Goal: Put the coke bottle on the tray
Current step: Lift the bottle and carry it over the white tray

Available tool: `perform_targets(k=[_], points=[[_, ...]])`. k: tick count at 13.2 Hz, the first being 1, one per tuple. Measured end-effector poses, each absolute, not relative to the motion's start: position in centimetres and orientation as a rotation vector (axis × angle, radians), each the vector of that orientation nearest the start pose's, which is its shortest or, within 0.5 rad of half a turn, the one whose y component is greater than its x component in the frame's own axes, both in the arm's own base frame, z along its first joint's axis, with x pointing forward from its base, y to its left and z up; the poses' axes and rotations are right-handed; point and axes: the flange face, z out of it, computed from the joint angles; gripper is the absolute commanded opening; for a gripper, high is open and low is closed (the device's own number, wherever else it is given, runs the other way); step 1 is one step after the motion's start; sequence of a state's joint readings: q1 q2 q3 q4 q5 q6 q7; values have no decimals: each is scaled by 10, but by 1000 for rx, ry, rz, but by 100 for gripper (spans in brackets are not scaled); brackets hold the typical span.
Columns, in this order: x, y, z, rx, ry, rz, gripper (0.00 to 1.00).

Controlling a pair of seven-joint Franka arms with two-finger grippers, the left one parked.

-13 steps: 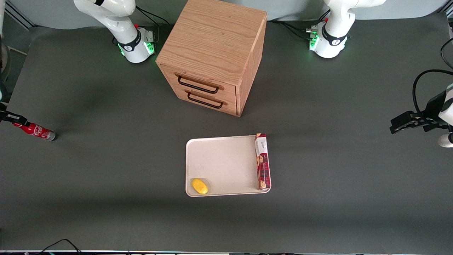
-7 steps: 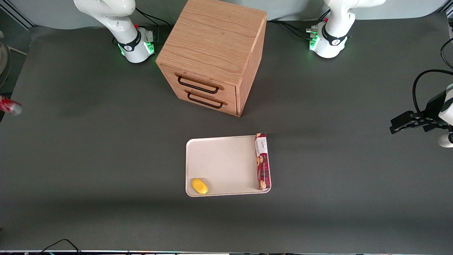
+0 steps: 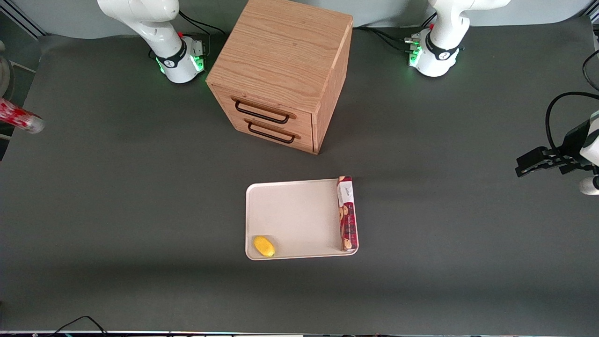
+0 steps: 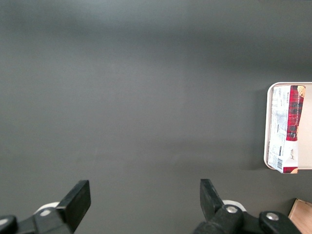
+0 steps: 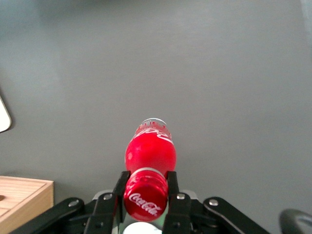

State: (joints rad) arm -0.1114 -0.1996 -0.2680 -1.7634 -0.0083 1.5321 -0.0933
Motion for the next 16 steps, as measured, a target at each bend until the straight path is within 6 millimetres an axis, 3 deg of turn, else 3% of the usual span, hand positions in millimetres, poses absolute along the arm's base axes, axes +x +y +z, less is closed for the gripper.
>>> perform_targets(k=[4,6,8,9,11,16], points=[[501,5,619,-3032,497,7,0],[519,87,595,-2998,622,-29,0],[537,158,558,-2942,735,-52,0],[545,186,536,-2922,780,-48,0],[559,220,498,-2901,851,-32,0],[586,278,432,-2879,985,-61,0]])
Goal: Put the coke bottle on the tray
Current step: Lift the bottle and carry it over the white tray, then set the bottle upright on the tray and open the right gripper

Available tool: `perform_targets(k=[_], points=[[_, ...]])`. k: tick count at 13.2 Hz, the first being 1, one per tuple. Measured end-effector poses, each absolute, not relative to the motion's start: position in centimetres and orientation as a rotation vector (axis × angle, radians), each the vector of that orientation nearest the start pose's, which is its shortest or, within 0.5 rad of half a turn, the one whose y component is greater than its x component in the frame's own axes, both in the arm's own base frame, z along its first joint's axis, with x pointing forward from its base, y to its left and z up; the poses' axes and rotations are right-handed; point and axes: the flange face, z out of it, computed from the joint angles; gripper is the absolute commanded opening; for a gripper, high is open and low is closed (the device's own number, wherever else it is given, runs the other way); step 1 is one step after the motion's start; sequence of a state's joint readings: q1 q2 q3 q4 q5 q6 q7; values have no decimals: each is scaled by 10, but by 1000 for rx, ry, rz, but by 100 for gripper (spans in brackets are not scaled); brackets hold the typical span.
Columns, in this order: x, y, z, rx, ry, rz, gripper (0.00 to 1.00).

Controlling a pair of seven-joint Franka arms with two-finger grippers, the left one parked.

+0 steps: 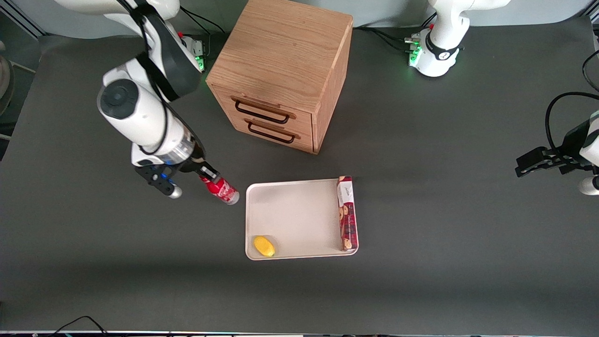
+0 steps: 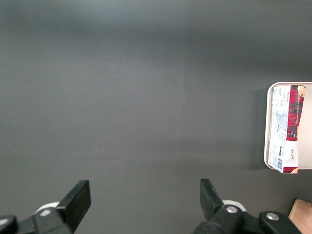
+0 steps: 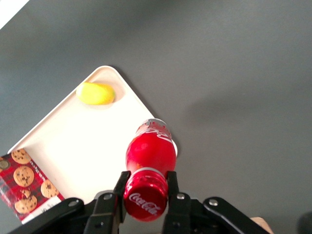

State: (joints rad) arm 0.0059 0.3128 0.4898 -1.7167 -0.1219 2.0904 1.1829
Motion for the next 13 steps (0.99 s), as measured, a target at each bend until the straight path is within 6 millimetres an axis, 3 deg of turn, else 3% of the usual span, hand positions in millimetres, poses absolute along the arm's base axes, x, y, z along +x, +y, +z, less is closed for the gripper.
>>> perform_targets(k=[4,7,9,12,13], points=[[588,324,396,-2875,1071,-120,0],[584,352,350,-2881,1118,-147,0],[584,360,325,-2884,1125,-115,0],[584,364,314,-2891,1109,-109,0],[584,366,314,-2892,1101,-118,19]])
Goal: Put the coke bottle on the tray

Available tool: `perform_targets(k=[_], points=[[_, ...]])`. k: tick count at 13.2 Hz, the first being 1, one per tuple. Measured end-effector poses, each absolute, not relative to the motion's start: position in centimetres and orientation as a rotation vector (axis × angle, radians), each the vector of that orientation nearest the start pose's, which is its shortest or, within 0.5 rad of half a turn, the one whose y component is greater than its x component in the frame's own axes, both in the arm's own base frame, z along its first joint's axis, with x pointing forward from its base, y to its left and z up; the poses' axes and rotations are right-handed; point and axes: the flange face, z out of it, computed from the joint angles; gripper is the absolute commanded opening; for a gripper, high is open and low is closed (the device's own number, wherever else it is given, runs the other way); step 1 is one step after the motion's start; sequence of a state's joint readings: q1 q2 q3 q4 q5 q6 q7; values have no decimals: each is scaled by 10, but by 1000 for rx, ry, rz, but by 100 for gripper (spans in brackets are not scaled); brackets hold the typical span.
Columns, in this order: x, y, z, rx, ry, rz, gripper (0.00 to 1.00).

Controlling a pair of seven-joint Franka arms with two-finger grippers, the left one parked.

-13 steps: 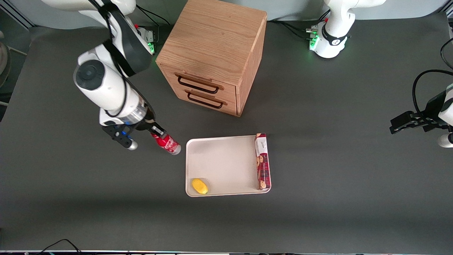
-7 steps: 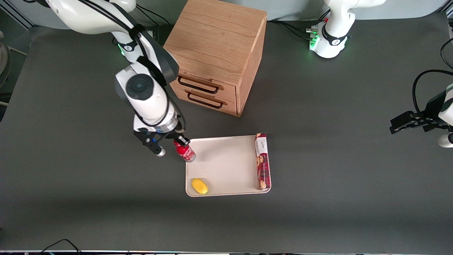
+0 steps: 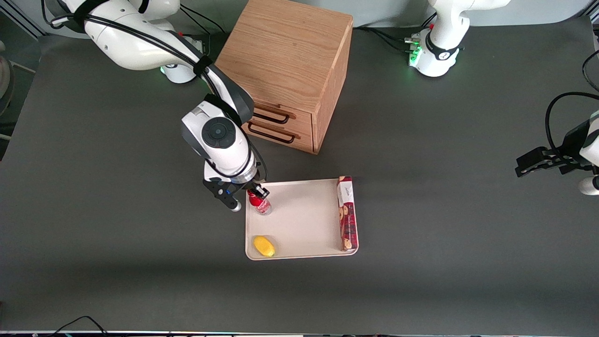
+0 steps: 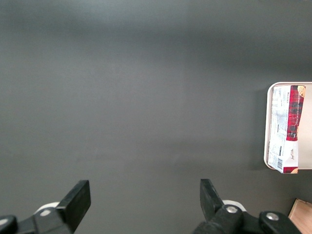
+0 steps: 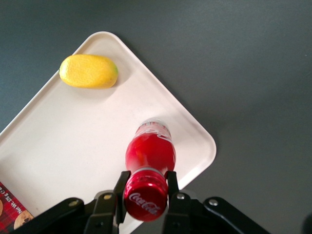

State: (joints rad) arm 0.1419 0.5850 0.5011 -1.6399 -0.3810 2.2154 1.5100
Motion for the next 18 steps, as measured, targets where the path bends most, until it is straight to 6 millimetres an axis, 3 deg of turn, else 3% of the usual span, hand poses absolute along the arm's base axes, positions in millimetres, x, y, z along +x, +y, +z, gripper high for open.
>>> perform_targets(k=[1,2,3,7,11,14,16,18], points=[[584,366,315,-2891,1098,-122,28],[585,366,316,-2889,1097,-125,51],[585,366,316,-2888,1096,-128,100],[593,367,329,-2861,1095,-158,100],[608,352,371,-2884,1074,-231,100],[617,302,421,-3083,935,-165,100],[627,240,459,-3135,800,-99,100],[623,177,494,-3151,662,-74,100]])
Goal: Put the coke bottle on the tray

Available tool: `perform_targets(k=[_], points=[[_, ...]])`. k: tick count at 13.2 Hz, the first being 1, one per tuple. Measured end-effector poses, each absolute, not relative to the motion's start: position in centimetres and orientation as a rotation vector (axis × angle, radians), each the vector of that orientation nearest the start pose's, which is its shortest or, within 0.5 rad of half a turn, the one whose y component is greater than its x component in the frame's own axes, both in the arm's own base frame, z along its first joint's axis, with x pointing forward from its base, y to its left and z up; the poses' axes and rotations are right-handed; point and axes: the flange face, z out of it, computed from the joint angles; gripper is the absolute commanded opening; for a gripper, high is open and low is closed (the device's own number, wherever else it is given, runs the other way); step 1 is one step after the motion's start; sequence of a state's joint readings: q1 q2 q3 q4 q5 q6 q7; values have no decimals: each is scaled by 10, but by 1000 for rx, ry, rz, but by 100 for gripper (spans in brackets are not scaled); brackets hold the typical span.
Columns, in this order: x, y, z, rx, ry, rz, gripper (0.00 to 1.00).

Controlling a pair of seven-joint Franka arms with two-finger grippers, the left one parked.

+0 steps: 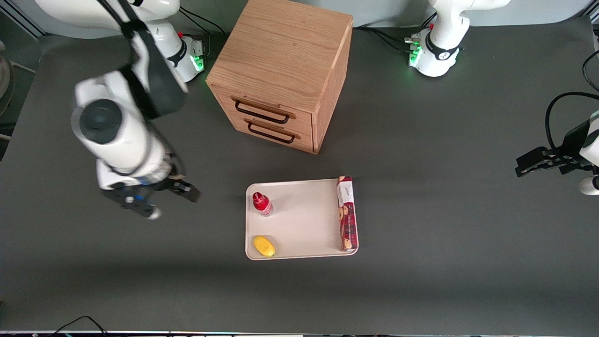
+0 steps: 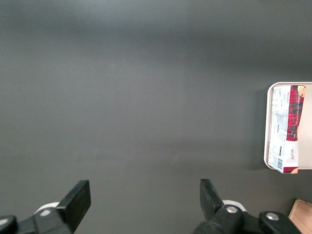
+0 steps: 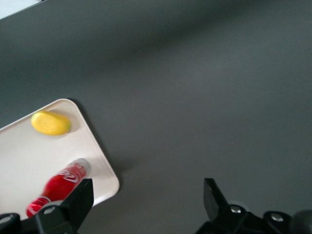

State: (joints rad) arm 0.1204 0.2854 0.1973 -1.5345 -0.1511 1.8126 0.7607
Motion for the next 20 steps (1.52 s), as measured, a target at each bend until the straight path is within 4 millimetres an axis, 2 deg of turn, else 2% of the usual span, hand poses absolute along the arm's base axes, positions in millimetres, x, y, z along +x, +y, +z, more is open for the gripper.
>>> perform_targets(k=[2,4,7,9,10,13,17,20], points=[[597,123,528,-3137,575,-61,100],[553,76,559,-3116,516,-70,100],[485,15,591,-3097,465,-67,100],[461,-22,606,-3074,445,-74,100],[457,-31,609,-3064,447,-82,100],[466,-30,606,-3067,444,-80,100],[517,-23,594,-3094,444,-64,100],[533,-20,587,-3104,439,-49,100]])
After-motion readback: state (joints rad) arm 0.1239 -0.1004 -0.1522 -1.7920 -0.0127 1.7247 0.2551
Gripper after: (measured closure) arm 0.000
